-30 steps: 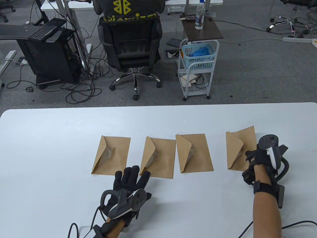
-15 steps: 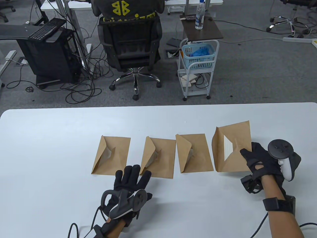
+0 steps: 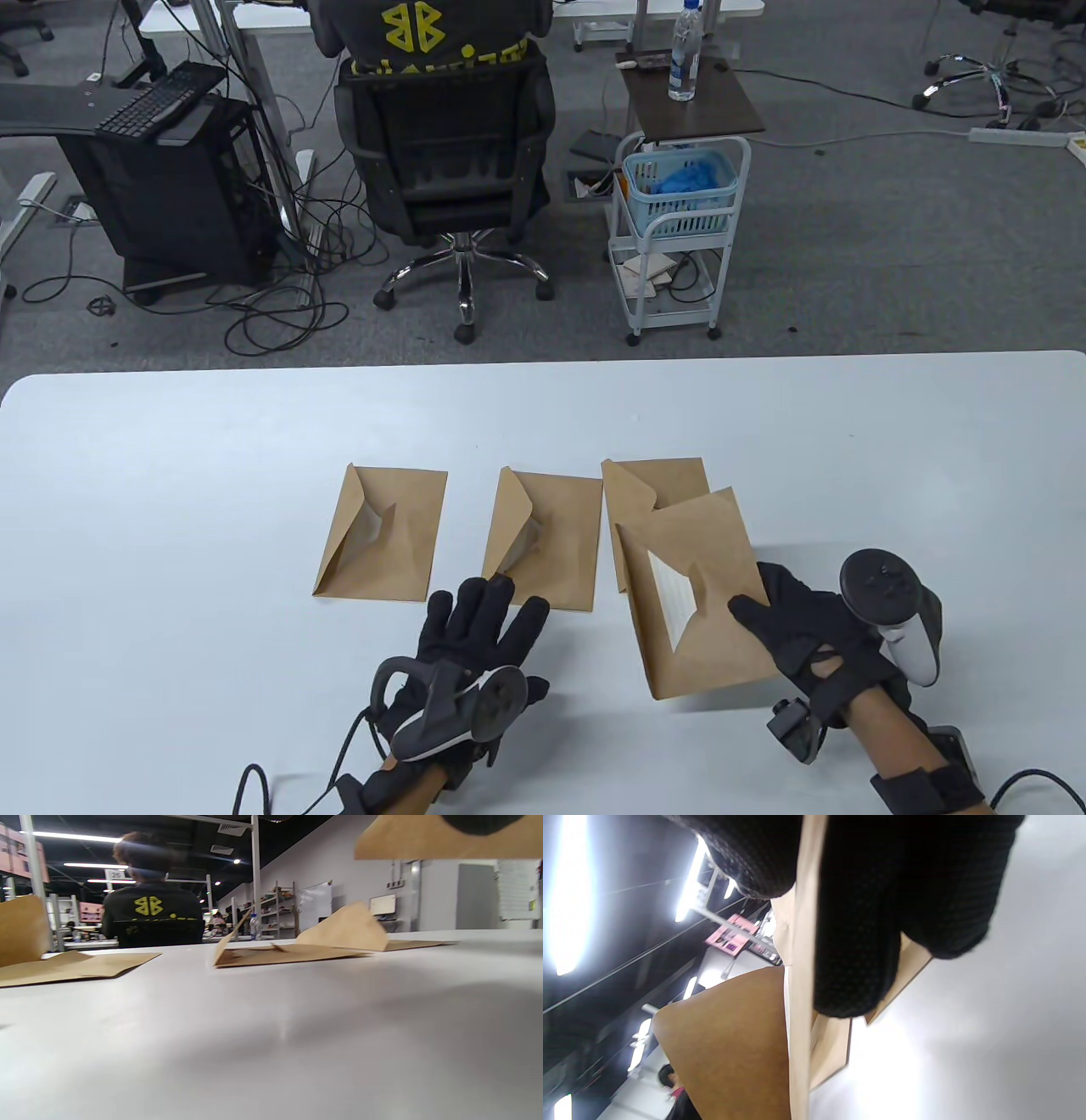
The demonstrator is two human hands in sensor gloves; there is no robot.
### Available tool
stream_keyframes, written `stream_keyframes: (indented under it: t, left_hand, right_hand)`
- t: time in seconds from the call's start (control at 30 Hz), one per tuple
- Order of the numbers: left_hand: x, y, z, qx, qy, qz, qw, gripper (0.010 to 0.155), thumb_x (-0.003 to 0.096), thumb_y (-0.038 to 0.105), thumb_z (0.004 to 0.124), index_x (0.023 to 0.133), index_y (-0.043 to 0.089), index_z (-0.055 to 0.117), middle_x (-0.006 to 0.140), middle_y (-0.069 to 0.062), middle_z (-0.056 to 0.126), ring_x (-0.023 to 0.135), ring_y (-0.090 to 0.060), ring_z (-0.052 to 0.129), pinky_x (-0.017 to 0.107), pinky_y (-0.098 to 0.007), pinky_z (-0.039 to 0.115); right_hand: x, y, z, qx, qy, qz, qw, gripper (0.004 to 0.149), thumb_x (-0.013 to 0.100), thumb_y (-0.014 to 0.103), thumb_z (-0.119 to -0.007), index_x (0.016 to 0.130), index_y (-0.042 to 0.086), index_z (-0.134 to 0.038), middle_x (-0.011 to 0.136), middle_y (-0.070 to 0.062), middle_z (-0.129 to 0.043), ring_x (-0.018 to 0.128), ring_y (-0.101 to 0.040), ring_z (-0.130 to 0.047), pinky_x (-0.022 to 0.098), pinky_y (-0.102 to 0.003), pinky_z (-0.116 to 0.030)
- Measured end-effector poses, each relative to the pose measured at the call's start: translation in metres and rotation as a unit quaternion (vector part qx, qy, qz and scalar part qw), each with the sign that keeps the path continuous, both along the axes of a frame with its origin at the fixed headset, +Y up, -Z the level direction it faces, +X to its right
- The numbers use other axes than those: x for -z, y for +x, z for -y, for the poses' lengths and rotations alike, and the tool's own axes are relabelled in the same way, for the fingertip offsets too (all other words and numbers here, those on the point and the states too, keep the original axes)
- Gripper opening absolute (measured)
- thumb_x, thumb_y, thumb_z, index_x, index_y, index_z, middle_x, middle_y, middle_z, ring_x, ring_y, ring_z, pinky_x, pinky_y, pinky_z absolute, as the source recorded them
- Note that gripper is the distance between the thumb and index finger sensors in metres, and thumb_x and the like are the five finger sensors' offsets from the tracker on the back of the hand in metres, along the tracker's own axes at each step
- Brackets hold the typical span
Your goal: Pull paper from envelopes and stack
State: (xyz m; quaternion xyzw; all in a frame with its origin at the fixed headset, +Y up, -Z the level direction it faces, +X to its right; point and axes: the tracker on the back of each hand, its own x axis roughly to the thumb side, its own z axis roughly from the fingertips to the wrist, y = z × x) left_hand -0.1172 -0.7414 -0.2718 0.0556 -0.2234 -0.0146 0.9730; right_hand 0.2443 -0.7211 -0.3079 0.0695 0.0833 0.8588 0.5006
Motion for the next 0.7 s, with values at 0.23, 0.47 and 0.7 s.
stream_keyframes:
  t: [0.23, 0.47, 0.7]
  left_hand:
    - [-0.023, 0.030, -0.007, -0.009, 0.074, 0.087, 0.993, 0.084, 0.0459, 0.060, 0.066, 0.108, 0.040, 0.014, 0.119, -0.003, 0.016, 0.116, -0.036, 0.027, 0.081, -0.062, 0.021]
    - [-0.028, 0.039, -0.002, 0.048, 0.092, 0.098, 0.990, 0.059, 0.0468, 0.056, 0.065, 0.104, 0.041, 0.062, 0.119, 0.000, 0.039, 0.115, -0.035, 0.036, 0.080, -0.061, 0.020]
    - [-0.016, 0.027, 0.003, 0.032, 0.042, 0.072, 0.996, 0.058, 0.0483, 0.050, 0.068, 0.105, 0.038, 0.060, 0.118, -0.005, 0.046, 0.114, -0.037, 0.043, 0.081, -0.062, 0.025]
  right_hand:
    - [-0.014, -0.029, 0.008, -0.043, 0.033, -0.029, 0.998, 0.049, 0.050, 0.027, -0.078, 0.095, 0.011, -0.070, 0.068, -0.011, -0.100, 0.035, -0.017, -0.114, 0.035, -0.038, -0.094]
    - [-0.024, -0.037, 0.009, -0.034, 0.042, -0.049, 0.997, 0.048, 0.050, 0.027, -0.077, 0.095, 0.013, -0.071, 0.069, -0.012, -0.100, 0.036, -0.017, -0.114, 0.035, -0.038, -0.094]
    - [-0.028, -0.038, 0.011, 0.042, 0.025, -0.075, 0.996, 0.048, 0.051, 0.027, -0.075, 0.096, 0.012, -0.070, 0.071, -0.014, -0.098, 0.039, -0.020, -0.114, 0.037, -0.040, -0.093]
